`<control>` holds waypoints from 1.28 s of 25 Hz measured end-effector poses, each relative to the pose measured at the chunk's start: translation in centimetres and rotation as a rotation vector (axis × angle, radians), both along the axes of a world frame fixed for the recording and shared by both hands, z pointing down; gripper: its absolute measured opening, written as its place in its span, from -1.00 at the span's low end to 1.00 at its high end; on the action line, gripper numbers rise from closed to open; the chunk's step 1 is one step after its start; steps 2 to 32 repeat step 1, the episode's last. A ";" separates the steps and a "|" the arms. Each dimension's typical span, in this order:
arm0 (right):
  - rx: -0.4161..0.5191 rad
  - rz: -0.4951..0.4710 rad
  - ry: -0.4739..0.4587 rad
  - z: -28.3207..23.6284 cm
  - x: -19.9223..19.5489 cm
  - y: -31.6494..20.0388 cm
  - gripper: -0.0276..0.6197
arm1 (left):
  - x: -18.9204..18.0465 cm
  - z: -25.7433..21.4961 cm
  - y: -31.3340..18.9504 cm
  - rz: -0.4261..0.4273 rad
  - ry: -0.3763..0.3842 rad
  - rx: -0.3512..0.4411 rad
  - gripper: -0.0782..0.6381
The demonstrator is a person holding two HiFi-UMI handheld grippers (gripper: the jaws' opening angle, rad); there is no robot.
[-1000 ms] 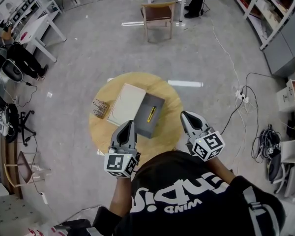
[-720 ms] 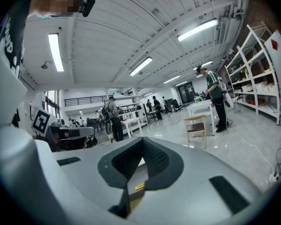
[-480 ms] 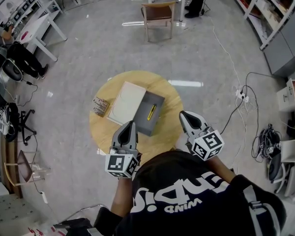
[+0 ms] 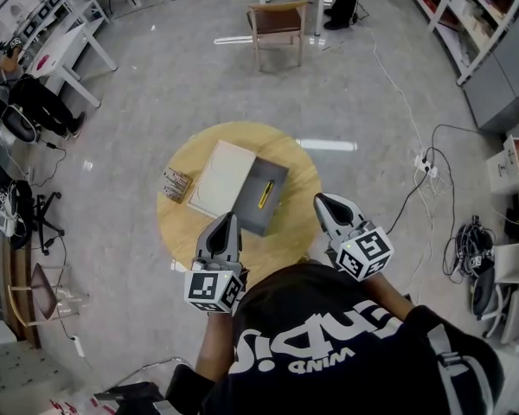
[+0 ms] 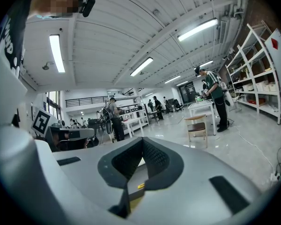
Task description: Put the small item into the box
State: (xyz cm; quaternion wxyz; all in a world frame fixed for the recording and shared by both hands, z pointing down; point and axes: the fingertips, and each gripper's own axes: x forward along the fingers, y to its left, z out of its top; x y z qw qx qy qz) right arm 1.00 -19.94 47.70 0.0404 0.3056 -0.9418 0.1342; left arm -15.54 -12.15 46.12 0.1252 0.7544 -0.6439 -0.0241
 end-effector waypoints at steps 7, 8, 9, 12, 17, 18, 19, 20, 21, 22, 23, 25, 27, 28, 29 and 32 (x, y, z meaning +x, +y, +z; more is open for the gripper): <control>0.000 -0.001 0.000 0.1 -0.1 0.1 -0.91 | 0.0 0.0 0.1 0.000 0.000 0.000 -0.75; 0.000 -0.001 0.000 0.1 -0.1 0.1 -0.91 | 0.0 0.0 0.1 0.000 0.000 0.000 -0.75; 0.000 -0.001 0.000 0.1 -0.1 0.1 -0.91 | 0.0 0.0 0.1 0.000 0.000 0.000 -0.75; 0.000 -0.001 0.000 0.1 -0.1 0.1 -0.91 | 0.0 0.0 0.1 0.000 0.000 0.000 -0.75; 0.000 -0.001 0.000 0.1 -0.1 0.1 -0.91 | 0.0 0.0 0.1 0.000 0.000 0.000 -0.75; 0.000 -0.001 0.000 0.1 -0.1 0.1 -0.91 | 0.0 0.0 0.1 0.000 0.000 0.000 -0.75; 0.000 -0.001 0.000 0.1 -0.1 0.1 -0.91 | 0.0 0.0 0.1 0.000 0.000 0.000 -0.75; 0.000 -0.001 0.000 0.1 -0.1 0.1 -0.91 | 0.0 0.0 0.1 0.000 0.000 0.000 -0.75; 0.000 -0.001 0.000 0.1 -0.1 0.1 -0.91 | 0.0 0.0 0.1 0.000 0.000 0.000 -0.75; 0.000 -0.001 0.000 0.1 -0.1 0.1 -0.91 | 0.0 0.0 0.1 0.000 0.000 0.000 -0.75; 0.000 -0.001 0.000 0.1 -0.1 0.1 -0.91 | 0.0 0.0 0.1 0.000 0.000 0.000 -0.75; 0.000 -0.001 0.000 0.1 -0.1 0.1 -0.91 | 0.0 0.0 0.1 0.000 0.000 0.000 -0.75; 0.000 -0.001 0.000 0.1 -0.1 0.1 -0.91 | 0.0 0.0 0.1 0.000 0.000 0.000 -0.75; 0.000 -0.001 0.000 0.1 -0.1 0.1 -0.91 | 0.0 0.0 0.1 0.000 0.000 0.000 -0.75; 0.000 -0.001 0.000 0.1 -0.1 0.1 -0.91 | 0.0 0.0 0.1 0.000 0.000 0.000 -0.75; 0.000 -0.001 0.000 0.1 -0.1 0.1 -0.91 | 0.0 0.0 0.1 0.000 0.000 0.000 -0.75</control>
